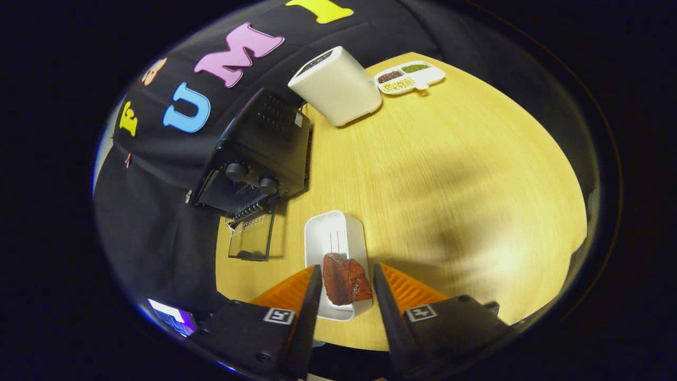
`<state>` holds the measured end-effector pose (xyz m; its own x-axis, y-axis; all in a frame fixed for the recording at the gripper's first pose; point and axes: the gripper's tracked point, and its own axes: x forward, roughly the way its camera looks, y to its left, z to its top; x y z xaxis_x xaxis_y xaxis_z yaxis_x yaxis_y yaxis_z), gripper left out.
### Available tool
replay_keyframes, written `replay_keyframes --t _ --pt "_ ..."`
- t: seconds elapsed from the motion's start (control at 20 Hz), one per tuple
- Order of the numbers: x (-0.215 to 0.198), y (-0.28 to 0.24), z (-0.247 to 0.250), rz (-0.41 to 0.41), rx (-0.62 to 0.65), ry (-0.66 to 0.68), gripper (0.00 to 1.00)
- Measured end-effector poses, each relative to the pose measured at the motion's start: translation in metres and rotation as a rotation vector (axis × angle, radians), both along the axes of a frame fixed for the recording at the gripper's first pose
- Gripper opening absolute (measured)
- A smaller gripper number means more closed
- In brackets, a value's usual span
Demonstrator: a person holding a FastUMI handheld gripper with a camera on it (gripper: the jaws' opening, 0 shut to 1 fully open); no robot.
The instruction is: Open the toaster oven, put the food inside, and close the toaster oven door.
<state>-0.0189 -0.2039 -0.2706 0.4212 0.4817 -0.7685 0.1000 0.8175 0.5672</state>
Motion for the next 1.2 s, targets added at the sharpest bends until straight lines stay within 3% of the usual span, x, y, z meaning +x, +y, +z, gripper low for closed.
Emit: replay_keyframes --t 0.05,0.15,0.2,0.45,0.8,1.2 --pt "-0.002 0.001 0.000 0.000 0.015 0.010 0.56" --pt "0.005 -0.004 -0.005 -0.010 0.000 0.000 0.53" --pt "0.004 -0.005 -0.010 -0.011 0.005 0.011 0.34" --pt "0.004 0.000 -0.005 -0.005 0.058 0.038 0.19" --pt "0.006 0.005 0.019 0.022 0.065 0.012 0.14" --pt "0.011 0.035 0.088 -0.079 0.092 -0.082 0.14"
